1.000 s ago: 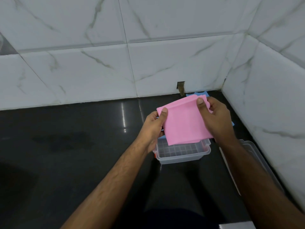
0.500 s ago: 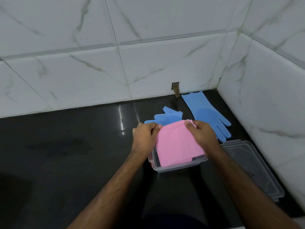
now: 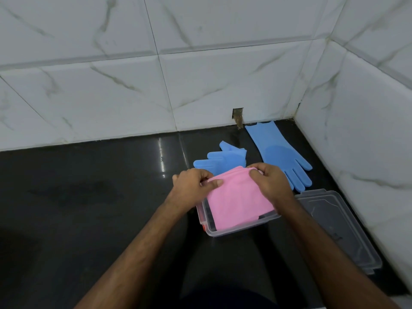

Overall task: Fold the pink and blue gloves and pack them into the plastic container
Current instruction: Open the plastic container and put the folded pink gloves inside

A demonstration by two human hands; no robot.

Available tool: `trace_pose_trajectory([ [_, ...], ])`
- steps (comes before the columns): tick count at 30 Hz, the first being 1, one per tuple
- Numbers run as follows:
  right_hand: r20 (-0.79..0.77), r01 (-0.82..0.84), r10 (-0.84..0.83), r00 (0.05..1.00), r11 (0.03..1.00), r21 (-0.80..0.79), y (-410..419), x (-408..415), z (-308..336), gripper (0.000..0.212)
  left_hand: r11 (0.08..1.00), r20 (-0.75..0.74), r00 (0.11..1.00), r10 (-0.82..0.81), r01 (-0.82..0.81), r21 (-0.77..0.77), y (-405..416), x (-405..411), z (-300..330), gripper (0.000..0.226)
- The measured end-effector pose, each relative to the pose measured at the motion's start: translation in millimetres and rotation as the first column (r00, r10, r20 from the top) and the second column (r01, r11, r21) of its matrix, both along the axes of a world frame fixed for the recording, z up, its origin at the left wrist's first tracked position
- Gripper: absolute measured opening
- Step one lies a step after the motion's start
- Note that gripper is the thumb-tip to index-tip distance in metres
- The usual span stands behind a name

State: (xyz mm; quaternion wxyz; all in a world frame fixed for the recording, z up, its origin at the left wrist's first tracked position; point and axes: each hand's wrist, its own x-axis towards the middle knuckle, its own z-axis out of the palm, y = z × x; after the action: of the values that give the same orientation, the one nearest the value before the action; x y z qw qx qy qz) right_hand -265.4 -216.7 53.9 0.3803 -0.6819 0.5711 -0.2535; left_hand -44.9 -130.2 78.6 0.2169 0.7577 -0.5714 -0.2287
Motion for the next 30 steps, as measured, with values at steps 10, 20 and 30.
trace_pose_trajectory([
  [10, 0.001, -0.059, 0.059, 0.998, 0.998, 0.003, 7, -4, 9, 0.025, 0.960, -0.225, 0.951, -0.212, 0.246, 0.137, 4, 1, 9, 0.031],
  [20, 0.186, -0.309, 0.262, 0.947, 0.900, 0.307, 4, -19, 33, 0.051, 0.900, -0.626, 0.705, -0.333, 0.436, 0.012, 19, 8, 25, 0.036],
  [30, 0.242, -0.279, 0.200, 0.949, 0.890, 0.359, 0, -22, 42, 0.038, 0.937, -0.443, 0.839, -0.316, 0.349, -0.006, 16, 3, 29, 0.029],
])
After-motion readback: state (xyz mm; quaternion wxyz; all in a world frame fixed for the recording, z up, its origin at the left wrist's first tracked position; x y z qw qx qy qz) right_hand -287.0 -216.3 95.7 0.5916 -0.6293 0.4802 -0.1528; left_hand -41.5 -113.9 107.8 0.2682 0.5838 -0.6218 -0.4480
